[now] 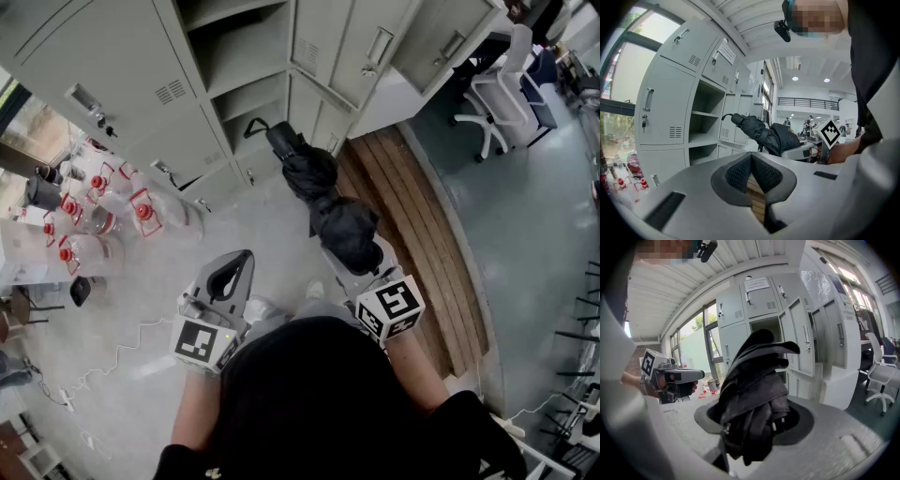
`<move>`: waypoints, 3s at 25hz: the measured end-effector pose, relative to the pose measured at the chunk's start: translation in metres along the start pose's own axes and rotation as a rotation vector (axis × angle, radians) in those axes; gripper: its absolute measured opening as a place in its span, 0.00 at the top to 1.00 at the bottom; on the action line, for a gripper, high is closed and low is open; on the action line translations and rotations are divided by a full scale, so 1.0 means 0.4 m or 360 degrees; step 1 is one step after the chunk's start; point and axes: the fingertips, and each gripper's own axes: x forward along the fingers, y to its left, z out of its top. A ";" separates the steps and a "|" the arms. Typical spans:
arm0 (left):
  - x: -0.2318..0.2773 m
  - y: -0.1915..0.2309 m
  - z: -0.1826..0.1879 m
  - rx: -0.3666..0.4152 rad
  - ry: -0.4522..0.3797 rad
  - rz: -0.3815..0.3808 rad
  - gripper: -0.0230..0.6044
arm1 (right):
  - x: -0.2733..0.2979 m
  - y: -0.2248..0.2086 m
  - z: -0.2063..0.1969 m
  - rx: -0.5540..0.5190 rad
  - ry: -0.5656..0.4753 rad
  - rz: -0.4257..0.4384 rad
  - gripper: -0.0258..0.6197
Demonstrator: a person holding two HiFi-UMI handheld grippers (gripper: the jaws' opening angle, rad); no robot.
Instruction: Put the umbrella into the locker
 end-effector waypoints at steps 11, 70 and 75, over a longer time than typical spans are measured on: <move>0.087 -0.108 0.009 0.0035 0.0033 0.0018 0.95 | -0.071 -0.108 -0.013 0.0116 -0.0045 0.0042 0.58; 0.260 0.559 -0.058 -0.0087 0.0235 -0.0151 0.95 | 0.558 -0.137 -0.050 0.0358 0.0286 -0.0189 0.58; 0.276 0.586 -0.065 -0.0133 0.0238 -0.0015 0.95 | 0.634 -0.177 -0.100 0.0314 0.0394 -0.0093 0.58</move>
